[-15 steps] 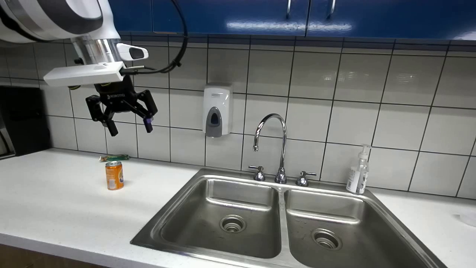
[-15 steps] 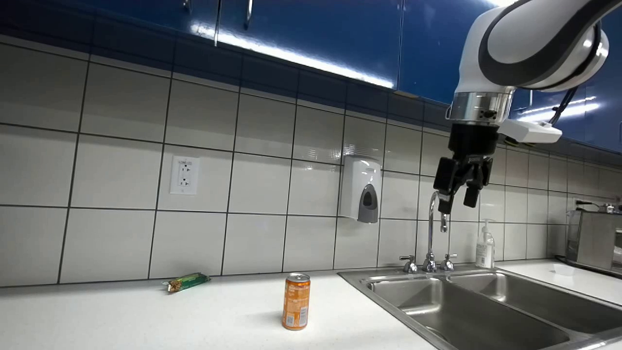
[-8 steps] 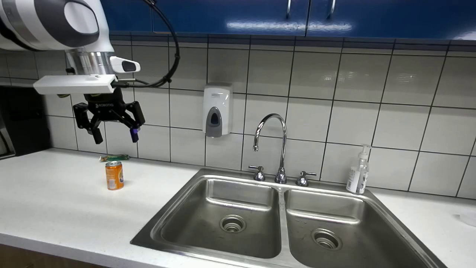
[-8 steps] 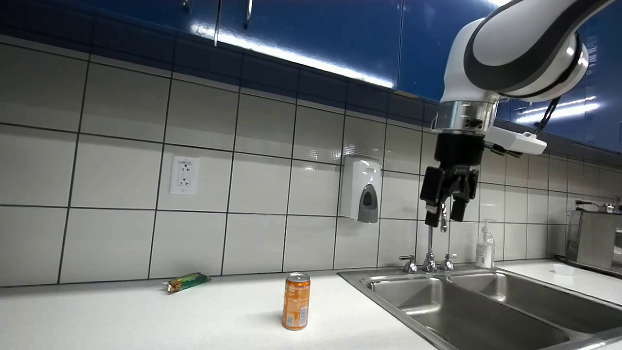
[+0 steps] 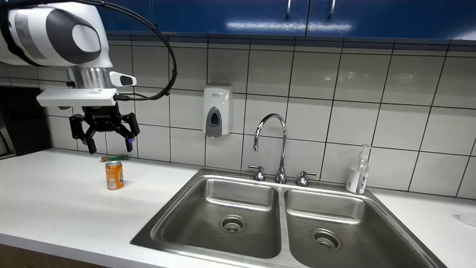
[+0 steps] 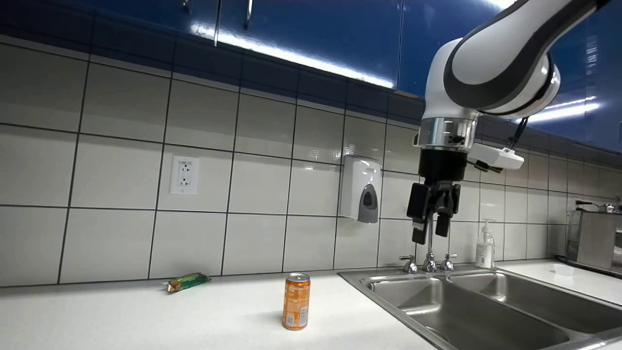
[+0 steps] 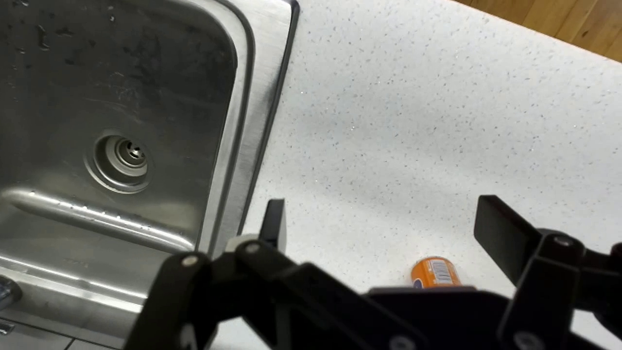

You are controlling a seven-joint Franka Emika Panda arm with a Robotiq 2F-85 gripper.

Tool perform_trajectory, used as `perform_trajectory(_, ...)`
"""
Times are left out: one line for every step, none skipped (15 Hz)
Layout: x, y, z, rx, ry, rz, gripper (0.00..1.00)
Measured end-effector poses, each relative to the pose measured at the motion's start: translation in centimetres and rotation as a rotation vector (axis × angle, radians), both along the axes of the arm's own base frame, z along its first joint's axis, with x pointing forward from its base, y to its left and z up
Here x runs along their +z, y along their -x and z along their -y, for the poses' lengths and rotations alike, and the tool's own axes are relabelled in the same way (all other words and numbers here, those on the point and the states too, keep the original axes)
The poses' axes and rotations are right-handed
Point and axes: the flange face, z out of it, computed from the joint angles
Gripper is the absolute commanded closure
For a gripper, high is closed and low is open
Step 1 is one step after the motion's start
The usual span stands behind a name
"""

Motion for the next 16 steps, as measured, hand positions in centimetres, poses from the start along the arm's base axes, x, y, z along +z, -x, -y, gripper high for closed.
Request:
perform_trajectory(-0.2, -0.3, -0.4, 0.019, -0.001, -0.002, 0.00)
perform_trajectory(-0.3, -0.7, -0.8, 0.039, -0.001, -0.004, 0.00)
perform_trajectory(-0.4, -1.0, -1.3, 0.059, -0.001, -0.007, 0.00)
perform_trajectory(-0.5, -1.3, -1.7, 0.078, 0.000, -0.008, 0.00)
perform_trajectory(-0.5, -1.5, -2.2, 0.096, 0.002, -0.008, 0.00)
perform_trajectory(-0.7, -1.8, -2.6, 0.114, 0.004, -0.008, 0.00)
perform_trajectory(-0.8, -2.1, -3.0, 0.131, 0.007, -0.009, 0.00)
perform_trajectory(-1.1, -2.3, -3.4, 0.147, 0.010, -0.011, 0.00)
perform_trajectory(-1.4, -2.6, -3.8, 0.160, 0.013, -0.015, 0.00)
perform_trajectory(-1.7, -2.9, -4.0, 0.169, 0.015, -0.019, 0.00)
perform_trajectory(-1.9, -3.2, -4.2, 0.174, 0.016, -0.021, 0.00)
perform_trajectory(-2.2, -3.6, -4.4, 0.177, 0.016, -0.020, 0.00)
perform_trajectory(-2.4, -4.0, -4.5, 0.178, 0.015, -0.020, 0.00)
perform_trajectory(-2.5, -4.4, -4.7, 0.179, 0.015, -0.022, 0.00)
perform_trajectory(-2.6, -4.8, -4.9, 0.182, 0.015, -0.023, 0.00)
perform_trajectory(-2.6, -5.1, -5.1, 0.184, 0.015, -0.023, 0.00)
